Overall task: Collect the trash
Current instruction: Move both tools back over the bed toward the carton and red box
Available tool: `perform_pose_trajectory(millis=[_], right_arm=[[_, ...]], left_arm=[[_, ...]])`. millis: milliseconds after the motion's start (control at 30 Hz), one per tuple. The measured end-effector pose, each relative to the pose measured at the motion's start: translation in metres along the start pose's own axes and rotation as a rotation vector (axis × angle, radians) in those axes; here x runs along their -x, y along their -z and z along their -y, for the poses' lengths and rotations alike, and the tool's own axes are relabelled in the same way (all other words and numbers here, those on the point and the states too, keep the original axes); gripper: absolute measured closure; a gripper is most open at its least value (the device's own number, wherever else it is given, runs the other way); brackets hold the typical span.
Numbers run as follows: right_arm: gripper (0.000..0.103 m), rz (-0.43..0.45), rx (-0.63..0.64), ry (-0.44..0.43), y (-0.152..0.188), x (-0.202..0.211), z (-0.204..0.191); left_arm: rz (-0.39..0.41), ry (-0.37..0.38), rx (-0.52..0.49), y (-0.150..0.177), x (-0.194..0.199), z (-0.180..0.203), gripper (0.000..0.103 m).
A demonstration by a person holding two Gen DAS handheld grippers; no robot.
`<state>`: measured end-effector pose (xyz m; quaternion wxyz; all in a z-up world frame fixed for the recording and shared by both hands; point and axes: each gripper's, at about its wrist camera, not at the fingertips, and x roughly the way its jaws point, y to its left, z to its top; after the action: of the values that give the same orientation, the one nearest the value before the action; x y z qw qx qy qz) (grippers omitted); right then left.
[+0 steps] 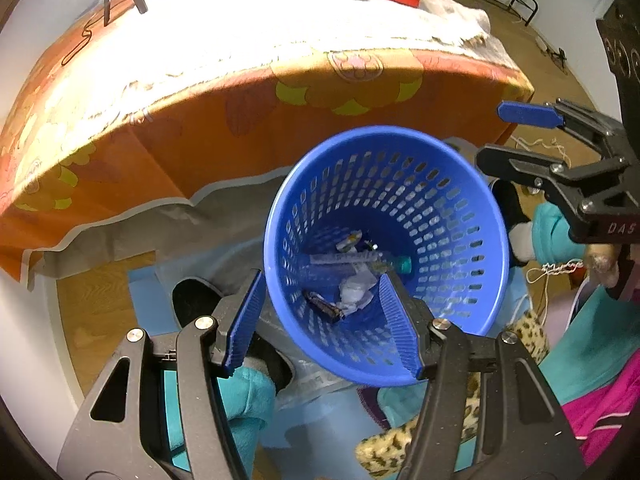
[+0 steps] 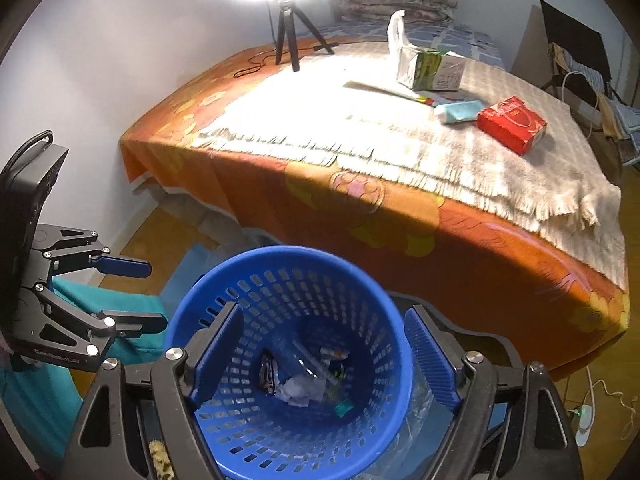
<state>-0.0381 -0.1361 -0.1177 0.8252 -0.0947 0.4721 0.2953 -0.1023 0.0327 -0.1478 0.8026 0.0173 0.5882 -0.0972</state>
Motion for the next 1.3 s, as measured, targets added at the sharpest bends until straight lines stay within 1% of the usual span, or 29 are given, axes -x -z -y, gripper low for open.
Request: perform_pose_trajectory(millis=[67,133,267,333,433,467,533,567,600,700,833,967,1000,1033,1133,1167,1300], right_arm=[[0.017,0.003,-0.007,0.003,-0.002,0.001,0.003],[0.013,0.014,-0.013,0.012,-0.005,0.004,0.005],[0.012,0.030,-0.031,0.019,-0.013,0.009,0.015],[0.009,0.046,-0.049,0.025,-0.019,0.013,0.025],[0.009,0.057,-0.081,0.027,-0.028,0.017,0.040],[0.009,0.060,-0.096,0.028,-0.031,0.019,0.046],[0.009,0.069,-0.130,0.033,-0.039,0.021,0.060],[0.009,0.074,-0.145,0.035,-0.043,0.022,0.067],[0.009,0.079,-0.159,0.035,-0.046,0.024,0.072],[0.009,0.092,-0.212,0.043,-0.058,0.027,0.094],[0.009,0.108,-0.272,0.058,-0.078,0.030,0.124],[0.009,0.119,-0.306,0.088,-0.100,0.030,0.152],[0.006,0.121,-0.323,0.093,-0.107,0.029,0.160],[0.000,0.126,-0.338,0.094,-0.112,0.027,0.166],[0.000,0.135,-0.403,0.092,-0.132,0.022,0.190],[0.000,0.133,-0.414,0.092,-0.136,0.020,0.194],[0.000,0.116,-0.433,0.108,-0.159,0.005,0.209]], left_arm=[[0.006,0.004,0.008,-0.006,0.001,-0.001,0.042],[0.012,0.006,0.015,-0.011,0.003,-0.001,0.042],[0.031,0.012,0.033,-0.028,0.006,-0.005,0.042],[0.045,0.017,0.041,-0.039,0.009,-0.008,0.042],[0.076,0.009,0.037,-0.059,0.014,-0.010,0.042],[0.093,0.006,0.035,-0.069,0.016,-0.011,0.042],[0.115,0.004,0.034,-0.083,0.019,-0.013,0.037],[0.138,0.000,0.032,-0.094,0.022,-0.014,0.033],[0.154,-0.004,0.028,-0.103,0.024,-0.015,0.032],[0.206,-0.014,0.017,-0.131,0.027,-0.016,0.032],[0.265,-0.007,0.015,-0.170,0.029,-0.018,0.032],[0.311,-0.008,-0.025,-0.206,0.029,-0.014,0.032],[0.321,-0.006,-0.033,-0.214,0.029,-0.013,0.032],[0.332,-0.004,-0.039,-0.223,0.029,-0.011,0.032],[0.358,0.000,-0.049,-0.246,0.027,-0.008,0.032],[0.366,-0.001,-0.056,-0.258,0.024,-0.007,0.032],[0.381,-0.001,-0.073,-0.287,0.015,-0.004,0.032]])
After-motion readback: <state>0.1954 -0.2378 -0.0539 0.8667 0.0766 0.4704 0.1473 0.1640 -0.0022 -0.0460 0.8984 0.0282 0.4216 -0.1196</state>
